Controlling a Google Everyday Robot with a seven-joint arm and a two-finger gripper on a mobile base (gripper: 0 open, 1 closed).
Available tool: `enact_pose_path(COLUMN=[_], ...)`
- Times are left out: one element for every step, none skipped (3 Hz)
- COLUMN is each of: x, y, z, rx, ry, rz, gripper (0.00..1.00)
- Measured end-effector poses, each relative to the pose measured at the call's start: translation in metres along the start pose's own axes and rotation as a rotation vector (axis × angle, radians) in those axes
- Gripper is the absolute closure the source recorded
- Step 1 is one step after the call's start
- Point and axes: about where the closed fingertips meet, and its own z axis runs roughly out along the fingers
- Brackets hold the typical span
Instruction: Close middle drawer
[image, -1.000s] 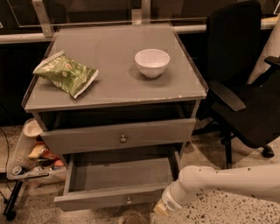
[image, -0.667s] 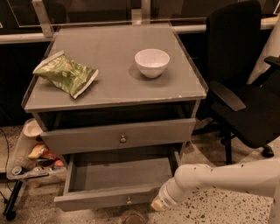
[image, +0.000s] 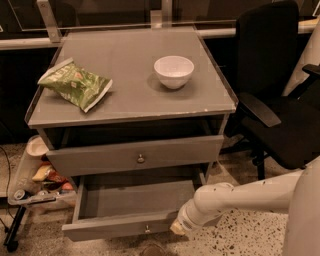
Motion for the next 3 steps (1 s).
enact_pose_path(x=[-0.0032,-0.0034,-0.0034], y=[-0.0088,-0.0091,-0.0091], z=[0.0048,0.0053,0.0053], rx=[0.021,0.021,0.021], ry=[0.014,0.015,0.015], rz=[0.007,0.008,0.008], gripper=[1.0,0.82,0.59])
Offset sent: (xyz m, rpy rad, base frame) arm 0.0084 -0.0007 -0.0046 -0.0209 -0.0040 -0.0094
